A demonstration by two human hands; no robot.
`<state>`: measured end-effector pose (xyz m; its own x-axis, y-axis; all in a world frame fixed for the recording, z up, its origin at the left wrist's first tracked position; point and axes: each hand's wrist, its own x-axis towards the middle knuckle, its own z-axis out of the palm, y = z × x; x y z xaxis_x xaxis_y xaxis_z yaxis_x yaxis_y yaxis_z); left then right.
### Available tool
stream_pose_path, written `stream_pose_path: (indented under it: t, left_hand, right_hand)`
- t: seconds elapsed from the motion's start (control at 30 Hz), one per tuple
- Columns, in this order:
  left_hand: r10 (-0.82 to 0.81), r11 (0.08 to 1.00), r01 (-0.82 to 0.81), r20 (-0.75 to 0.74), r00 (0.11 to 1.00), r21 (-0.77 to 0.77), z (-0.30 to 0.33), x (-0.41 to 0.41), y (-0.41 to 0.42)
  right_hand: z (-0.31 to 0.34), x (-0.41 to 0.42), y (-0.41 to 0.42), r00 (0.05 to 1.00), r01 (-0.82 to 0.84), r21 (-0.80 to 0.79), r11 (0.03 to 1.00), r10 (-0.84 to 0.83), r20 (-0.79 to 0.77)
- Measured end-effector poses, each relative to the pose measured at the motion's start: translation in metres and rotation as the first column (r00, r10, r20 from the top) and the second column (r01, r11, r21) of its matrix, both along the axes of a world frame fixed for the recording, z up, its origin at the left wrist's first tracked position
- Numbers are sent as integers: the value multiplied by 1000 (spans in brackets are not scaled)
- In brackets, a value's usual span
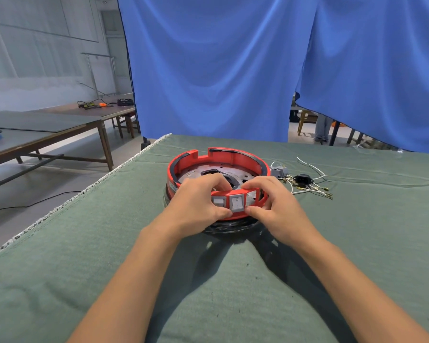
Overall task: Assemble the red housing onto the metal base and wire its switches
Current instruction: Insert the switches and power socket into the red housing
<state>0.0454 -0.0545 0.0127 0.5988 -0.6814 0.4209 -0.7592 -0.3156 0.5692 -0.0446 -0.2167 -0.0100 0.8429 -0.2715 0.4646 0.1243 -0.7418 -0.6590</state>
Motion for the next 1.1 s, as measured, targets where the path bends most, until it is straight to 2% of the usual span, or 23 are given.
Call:
stream_pose_path:
  t: [0.17,0.4,0.57,0.67,0.73,0.8,0.9,1.0,1.1]
  left_hand:
    - [13,1000,-12,10,1000,-20,-3,2,-2]
    - [66,998,-64,58,996,-29,-3,0,-4]
    - [56,998,-56,28,998,-14,-1,-2,-3]
    - [96,993,-96,-10,995,-71,-1,-6,-5]
    - [171,983,-166,80,982,-74,-5,-8,-10]
    - [249,968,-250,248,936,-28,-9,-11,-17]
    - [235,964,-266,415,879,19,-16,-16,-28]
    - [228,969,-248,429,874,-11,-16,-17,-36]
    - [273,954,-300,437,857,-10,-17,-11,-41]
  right_hand:
    - [2,-3,-4,997,-78,70,995,79,-14]
    - [1,3,0,999,34,-21,999,-34,20]
    - [-2,3,1,999,34,7,999,-34,31]
    - [-7,1,3,995,58,14,998,-59,76]
    - [-9,-1,2,985,116,37,993,-120,125]
    - [-11,-3,-2,966,194,117,974,-211,151]
    - [-13,-5,-13,931,308,201,930,-338,136]
    - [-12,-4,-23,886,409,268,872,-450,110]
    - [-8,2,-37,835,507,284,814,-545,70]
